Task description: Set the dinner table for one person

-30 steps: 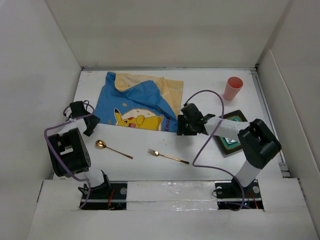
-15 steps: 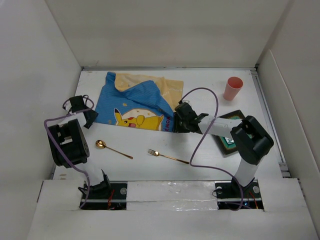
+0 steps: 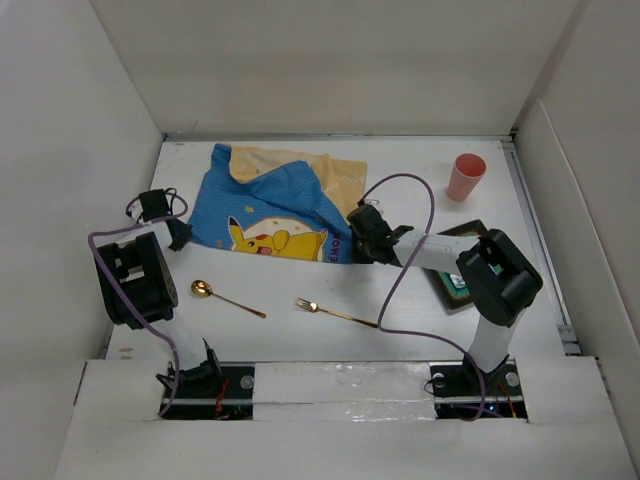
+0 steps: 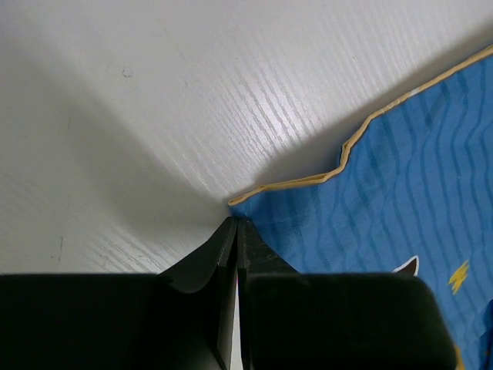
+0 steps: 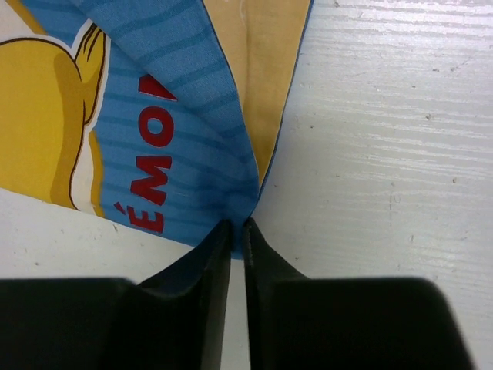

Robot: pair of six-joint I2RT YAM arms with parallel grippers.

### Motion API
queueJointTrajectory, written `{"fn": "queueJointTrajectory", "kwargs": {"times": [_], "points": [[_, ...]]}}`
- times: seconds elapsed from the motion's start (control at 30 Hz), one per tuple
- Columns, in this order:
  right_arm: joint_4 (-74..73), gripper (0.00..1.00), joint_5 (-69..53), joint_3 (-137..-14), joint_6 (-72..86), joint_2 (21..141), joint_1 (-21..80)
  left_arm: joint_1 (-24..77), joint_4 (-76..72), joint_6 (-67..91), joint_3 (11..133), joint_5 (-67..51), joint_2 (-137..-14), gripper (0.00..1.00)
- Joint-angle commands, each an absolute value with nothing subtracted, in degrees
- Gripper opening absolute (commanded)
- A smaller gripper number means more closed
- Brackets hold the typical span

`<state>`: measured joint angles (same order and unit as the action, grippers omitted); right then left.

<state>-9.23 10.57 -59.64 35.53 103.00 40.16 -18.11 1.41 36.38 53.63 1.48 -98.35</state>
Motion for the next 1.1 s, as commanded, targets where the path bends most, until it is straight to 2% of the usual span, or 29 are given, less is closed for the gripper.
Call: {"fn": "queueJointTrajectory", "kwargs": {"times": [0.0, 0.17, 0.37, 0.4, 0.67, 0.8, 0.9, 1.07], "points": [[-9.4, 0.13, 13.0, -61.4, 34.9, 104.6, 40.6, -18.2, 3.4, 35.2, 54.5, 0.9, -99.3, 0.00], [-9.4, 0.00, 12.8, -61.7, 34.5, 103.1, 40.1, -18.2, 2.5, 34.5, 54.5, 0.4, -95.4, 0.00], [-12.1, 0.00, 12.5, -63.4, 31.6, 94.2, 39.0, -15.5, 5.8, 32.8, 59.1, -1.9, -82.5, 0.00], [-15.8, 0.00, 12.0, -66.7, 29.8, 88.6, 37.7, -14.8, 6.5, 34.4, 61.9, -3.8, -76.6, 0.00], [-28.3, 0.00, 10.5, -80.8, 23.7, 74.2, 35.2, -14.2, 12.4, 36.8, 76.4, -9.3, -65.1, 0.00], [-35.6, 0.00, 9.3, -89.8, 23.0, 70.0, 32.6, -14.2, 16.1, 37.5, 88.1, -11.9, -64.0, 0.00], [-37.4, 0.00, 6.8, -95.1, 23.0, 69.3, 29.7, -13.2, 16.0, 39.1, 91.4, -13.8, -64.4, 0.00], [-35.3, 0.00, 3.3, -97.4, 22.8, 73.0, 24.4, -13.2, 10.8, 41.4, 87.5, -16.3, -66.7, 0.00]]}}
